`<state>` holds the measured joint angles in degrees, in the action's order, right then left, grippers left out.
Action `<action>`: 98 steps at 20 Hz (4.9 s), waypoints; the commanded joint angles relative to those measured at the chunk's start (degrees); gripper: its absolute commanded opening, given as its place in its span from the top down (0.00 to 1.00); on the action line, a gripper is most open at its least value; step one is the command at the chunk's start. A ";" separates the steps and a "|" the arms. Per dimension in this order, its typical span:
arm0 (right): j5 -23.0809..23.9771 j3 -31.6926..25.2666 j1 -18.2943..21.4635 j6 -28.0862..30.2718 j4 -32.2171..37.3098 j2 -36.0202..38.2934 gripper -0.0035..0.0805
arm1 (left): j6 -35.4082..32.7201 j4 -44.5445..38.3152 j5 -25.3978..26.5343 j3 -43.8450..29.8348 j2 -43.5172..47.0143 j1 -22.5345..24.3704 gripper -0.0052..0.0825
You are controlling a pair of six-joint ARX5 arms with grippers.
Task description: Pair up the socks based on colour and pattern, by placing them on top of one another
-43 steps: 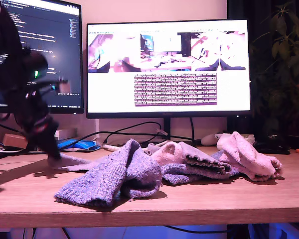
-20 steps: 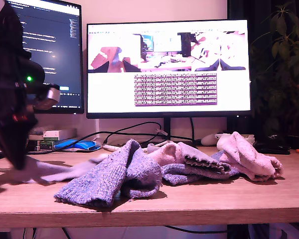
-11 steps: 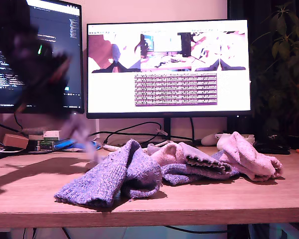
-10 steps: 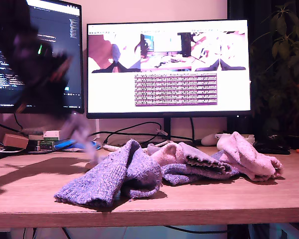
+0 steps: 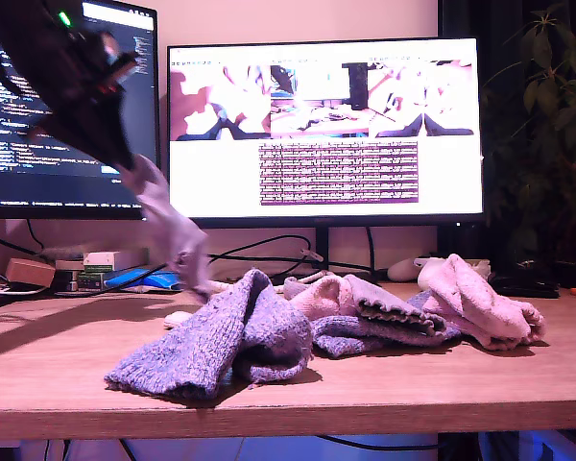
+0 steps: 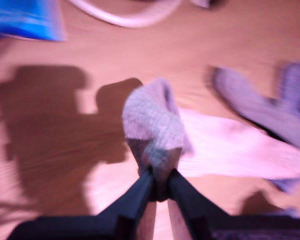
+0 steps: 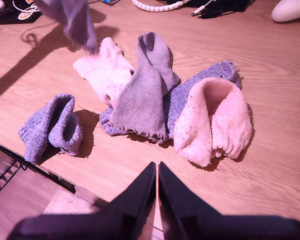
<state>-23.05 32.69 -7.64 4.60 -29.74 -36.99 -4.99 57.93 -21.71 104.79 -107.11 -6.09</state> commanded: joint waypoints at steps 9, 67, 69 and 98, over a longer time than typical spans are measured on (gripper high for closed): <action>-0.20 0.94 -0.33 0.20 0.28 -0.26 0.97 | 1.73 13.90 13.66 -0.22 -0.26 0.57 0.97; 1.95 0.96 2.01 -5.27 14.97 -7.15 0.97 | -5.49 -50.23 7.63 -54.58 7.39 -1.64 0.97; 1.97 0.96 2.01 -5.27 16.00 -7.50 0.97 | -2.91 -48.70 7.39 -54.58 7.39 -3.08 0.97; -13.46 19.89 -22.03 -2.99 19.08 -53.35 0.58 | 6.08 -42.60 5.62 -54.31 7.48 -13.09 0.96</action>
<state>-36.47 52.29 -29.28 0.78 -10.57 -89.34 1.15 14.04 -16.40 51.94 -98.30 -19.09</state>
